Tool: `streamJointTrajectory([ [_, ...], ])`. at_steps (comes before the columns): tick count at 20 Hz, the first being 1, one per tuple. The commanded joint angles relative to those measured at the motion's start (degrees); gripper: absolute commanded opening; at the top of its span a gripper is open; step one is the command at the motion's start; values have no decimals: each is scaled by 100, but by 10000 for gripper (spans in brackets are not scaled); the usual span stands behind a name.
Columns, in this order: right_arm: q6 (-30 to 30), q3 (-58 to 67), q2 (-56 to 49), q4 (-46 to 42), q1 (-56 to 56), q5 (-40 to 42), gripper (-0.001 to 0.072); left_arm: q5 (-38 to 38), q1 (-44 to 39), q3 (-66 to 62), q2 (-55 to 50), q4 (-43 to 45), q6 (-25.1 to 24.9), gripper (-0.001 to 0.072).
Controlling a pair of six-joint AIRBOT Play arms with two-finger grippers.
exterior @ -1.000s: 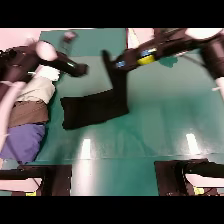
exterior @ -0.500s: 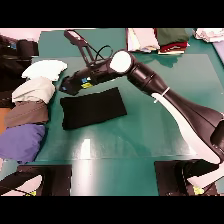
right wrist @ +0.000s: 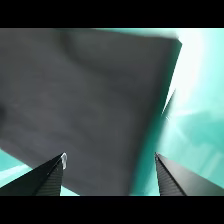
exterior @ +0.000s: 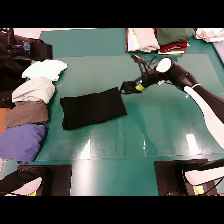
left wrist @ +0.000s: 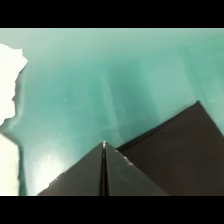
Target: Fold the shirts.
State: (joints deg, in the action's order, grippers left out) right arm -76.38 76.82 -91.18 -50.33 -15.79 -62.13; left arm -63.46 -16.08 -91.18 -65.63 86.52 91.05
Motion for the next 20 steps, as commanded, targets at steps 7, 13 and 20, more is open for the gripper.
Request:
streamJointTrajectory([
  [7,-7,691,-1648,1038,-529,-197,538,249,-240,286,4,-205,0,25],
  [13,28,1834,-2166,909,-1187,-55,15,247,-240,286,4,-730,0,24],
  [20,-79,1279,-437,-527,675,-90,15,431,-1150,286,4,-721,0,24],
])
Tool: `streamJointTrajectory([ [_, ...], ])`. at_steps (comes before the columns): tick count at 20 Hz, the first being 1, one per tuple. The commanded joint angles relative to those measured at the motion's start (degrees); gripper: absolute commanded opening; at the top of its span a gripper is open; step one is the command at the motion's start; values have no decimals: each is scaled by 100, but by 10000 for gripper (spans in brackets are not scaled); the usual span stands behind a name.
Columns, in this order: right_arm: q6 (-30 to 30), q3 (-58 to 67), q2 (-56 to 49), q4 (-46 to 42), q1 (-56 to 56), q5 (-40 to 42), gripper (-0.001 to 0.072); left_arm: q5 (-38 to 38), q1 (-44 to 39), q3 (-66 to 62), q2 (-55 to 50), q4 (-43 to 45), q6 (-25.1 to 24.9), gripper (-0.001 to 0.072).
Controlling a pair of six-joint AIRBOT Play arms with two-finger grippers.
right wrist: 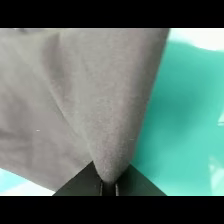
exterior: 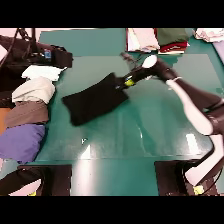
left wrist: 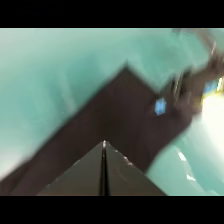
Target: Fold the shirts.
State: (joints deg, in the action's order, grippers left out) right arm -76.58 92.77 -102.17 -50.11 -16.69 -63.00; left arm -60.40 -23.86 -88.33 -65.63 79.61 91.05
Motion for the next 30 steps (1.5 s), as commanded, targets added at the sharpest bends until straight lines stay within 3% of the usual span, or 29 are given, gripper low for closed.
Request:
streamJointTrajectory([
  [1,-63,-605,1012,-734,1246,-7,15,170,-507,2,4,-31,0,24],
  [6,-286,-1729,2535,-1709,3838,162,15,339,-793,2,4,-42,22,24],
  [13,-315,-3060,3626,-1757,6850,341,14,588,-793,2,4,-42,57,25],
  [16,-317,-3748,3956,-1757,7254,304,14,592,-793,2,4,-39,48,25],
  [21,-313,-4690,4422,-2076,6723,219,20,549,-793,2,4,-39,39,25],
  [22,-313,-4732,4483,-2400,6561,188,120,518,-793,2,4,-35,35,25],
  [24,-313,-4658,4601,-3150,6347,101,553,391,-791,2,4,-35,-90,26],
  [25,-315,-4557,4664,-3530,6301,28,661,339,-791,2,4,-35,-109,25],
  [28,-315,-3945,4850,-4269,6301,-201,678,339,-791,2,4,-37,-109,25],
  [30,-317,-3475,4957,-4000,6234,-190,676,337,-793,2,4,-39,-107,26],
])
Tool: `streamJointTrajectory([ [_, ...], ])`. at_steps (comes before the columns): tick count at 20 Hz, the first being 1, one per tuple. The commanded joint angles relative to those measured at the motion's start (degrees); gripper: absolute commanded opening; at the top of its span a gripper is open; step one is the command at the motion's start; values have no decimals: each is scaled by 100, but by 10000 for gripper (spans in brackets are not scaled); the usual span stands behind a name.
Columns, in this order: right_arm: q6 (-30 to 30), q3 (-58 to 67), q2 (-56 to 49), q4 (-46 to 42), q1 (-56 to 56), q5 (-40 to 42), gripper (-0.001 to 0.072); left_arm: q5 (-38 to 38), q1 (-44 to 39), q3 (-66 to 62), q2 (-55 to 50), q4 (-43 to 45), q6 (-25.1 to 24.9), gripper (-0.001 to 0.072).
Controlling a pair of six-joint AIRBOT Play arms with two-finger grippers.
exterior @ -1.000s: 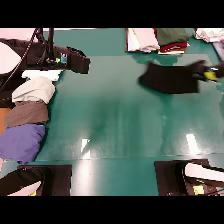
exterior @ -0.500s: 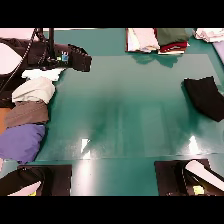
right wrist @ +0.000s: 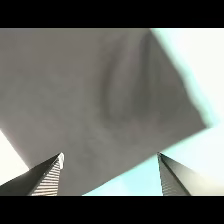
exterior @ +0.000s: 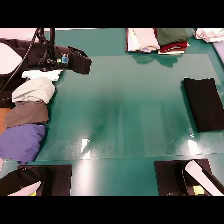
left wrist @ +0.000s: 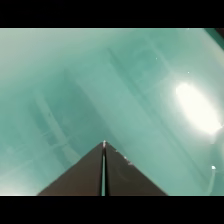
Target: Fold the shirts.
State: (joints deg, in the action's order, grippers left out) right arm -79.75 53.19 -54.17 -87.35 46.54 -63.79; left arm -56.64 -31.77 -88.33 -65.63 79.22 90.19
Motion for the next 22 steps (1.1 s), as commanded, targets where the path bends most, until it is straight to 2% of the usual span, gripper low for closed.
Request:
streamJointTrajectory([
  [1,0,688,195,79,-197,-103,676,-37,-2,2,4,-2,-22,25],
  [4,0,1147,201,1436,-951,-122,676,184,-2,0,9,-24,-17,26],
  [6,0,1235,201,1961,-1788,-83,676,173,0,0,9,-17,-20,26],
  [11,7,1235,201,1971,-4100,260,663,184,0,0,9,-20,-20,26],
  [12,7,1235,201,1971,-4496,345,589,184,0,0,9,-20,-20,26],
  [14,7,1235,201,1969,-5139,525,522,184,0,0,9,-20,-20,26],
  [16,13,1235,201,1969,-5604,568,20,184,-2,0,11,-20,-20,26],
  [22,31,1235,201,1976,-5974,570,16,184,-2,0,11,-20,-20,26],
])
